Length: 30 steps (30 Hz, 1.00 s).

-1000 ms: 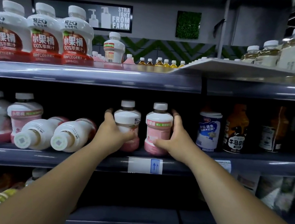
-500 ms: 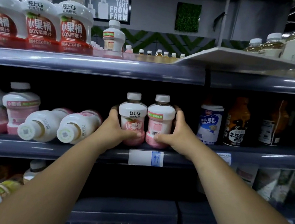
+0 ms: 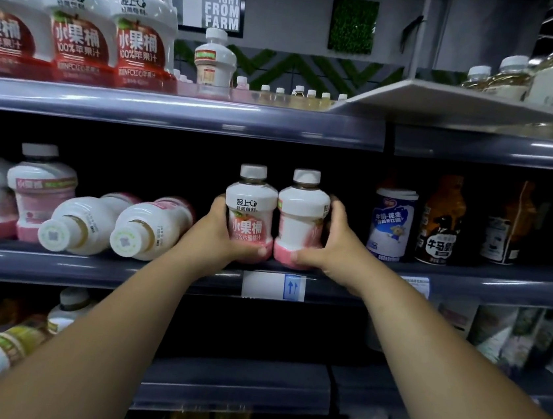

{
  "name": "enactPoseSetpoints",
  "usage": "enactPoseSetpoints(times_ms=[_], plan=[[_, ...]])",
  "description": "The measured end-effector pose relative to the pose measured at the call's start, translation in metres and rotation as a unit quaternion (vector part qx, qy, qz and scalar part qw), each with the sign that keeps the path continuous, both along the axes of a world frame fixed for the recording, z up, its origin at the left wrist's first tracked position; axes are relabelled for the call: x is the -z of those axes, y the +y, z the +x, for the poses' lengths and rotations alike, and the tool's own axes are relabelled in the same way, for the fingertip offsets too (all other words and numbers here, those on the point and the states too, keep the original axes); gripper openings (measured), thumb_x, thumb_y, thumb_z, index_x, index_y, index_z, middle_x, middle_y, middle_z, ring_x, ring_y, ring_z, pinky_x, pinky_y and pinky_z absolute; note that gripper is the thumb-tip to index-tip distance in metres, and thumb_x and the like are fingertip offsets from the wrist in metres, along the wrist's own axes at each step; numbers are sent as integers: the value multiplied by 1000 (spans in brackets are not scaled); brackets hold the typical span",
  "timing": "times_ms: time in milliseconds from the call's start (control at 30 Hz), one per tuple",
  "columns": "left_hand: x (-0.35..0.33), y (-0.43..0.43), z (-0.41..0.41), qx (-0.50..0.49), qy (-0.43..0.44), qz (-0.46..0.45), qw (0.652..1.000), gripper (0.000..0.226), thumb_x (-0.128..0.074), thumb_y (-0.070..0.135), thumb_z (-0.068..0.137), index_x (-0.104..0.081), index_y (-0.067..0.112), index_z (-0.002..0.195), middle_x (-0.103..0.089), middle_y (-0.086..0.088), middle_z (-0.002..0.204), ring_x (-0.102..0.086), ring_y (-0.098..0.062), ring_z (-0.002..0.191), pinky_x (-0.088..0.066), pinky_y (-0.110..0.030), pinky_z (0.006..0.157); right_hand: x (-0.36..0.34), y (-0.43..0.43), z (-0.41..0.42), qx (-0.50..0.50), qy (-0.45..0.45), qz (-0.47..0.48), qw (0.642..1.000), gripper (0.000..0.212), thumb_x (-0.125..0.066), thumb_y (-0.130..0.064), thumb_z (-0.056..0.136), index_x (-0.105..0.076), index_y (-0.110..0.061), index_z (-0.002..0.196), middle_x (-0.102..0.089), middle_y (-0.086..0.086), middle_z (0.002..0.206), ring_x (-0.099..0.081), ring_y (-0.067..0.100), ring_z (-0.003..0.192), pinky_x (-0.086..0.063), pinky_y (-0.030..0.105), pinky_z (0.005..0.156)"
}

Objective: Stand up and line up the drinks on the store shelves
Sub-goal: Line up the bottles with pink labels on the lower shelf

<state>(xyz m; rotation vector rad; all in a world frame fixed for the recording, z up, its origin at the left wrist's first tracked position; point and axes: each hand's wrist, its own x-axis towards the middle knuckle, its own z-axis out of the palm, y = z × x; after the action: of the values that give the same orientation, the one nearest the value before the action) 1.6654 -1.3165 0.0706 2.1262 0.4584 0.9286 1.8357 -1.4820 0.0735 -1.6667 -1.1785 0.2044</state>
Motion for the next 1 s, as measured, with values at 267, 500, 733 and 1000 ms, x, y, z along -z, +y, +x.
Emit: enactPoseSetpoints(times_ms=[267,500,733,1000], plan=[[-2,-6,-6,-7,21,28,999,93,-95,41,52,-39,31,126,-66,17,108,-65,5,93,-54,-28,90,-1,-1,-7,17,-9,-11,1000,117,-95,-30,57,-20,-34,146,-58,-10,127,-61,6,111,-49,33,102],[-2,-6,-9,-7,20,28,999,89,-95,46,50,-42,34,121,-67,19,106,-65,9,90,-54,-25,87,-1,-2,-6,25,-20,-3,999,136,-96,-32,58,0,-43,153,-49,-10,141,-56,11,122,-45,34,105],[1,-4,-6,-25,29,55,998,93,-94,44,52,-38,34,125,-64,25,100,-61,16,85,-49,-14,78,-1,-3,-6,55,-60,12,997,129,-95,-43,49,-12,-43,148,-53,-11,133,-59,11,114,-51,37,100],[2,-7,-3,3,7,57,998,103,-95,40,51,-33,36,133,-62,20,114,-64,2,101,-54,-29,90,0,-5,-12,42,-56,27,997,134,-96,-39,55,-3,-47,152,-40,-10,148,-49,9,128,-44,39,110]])
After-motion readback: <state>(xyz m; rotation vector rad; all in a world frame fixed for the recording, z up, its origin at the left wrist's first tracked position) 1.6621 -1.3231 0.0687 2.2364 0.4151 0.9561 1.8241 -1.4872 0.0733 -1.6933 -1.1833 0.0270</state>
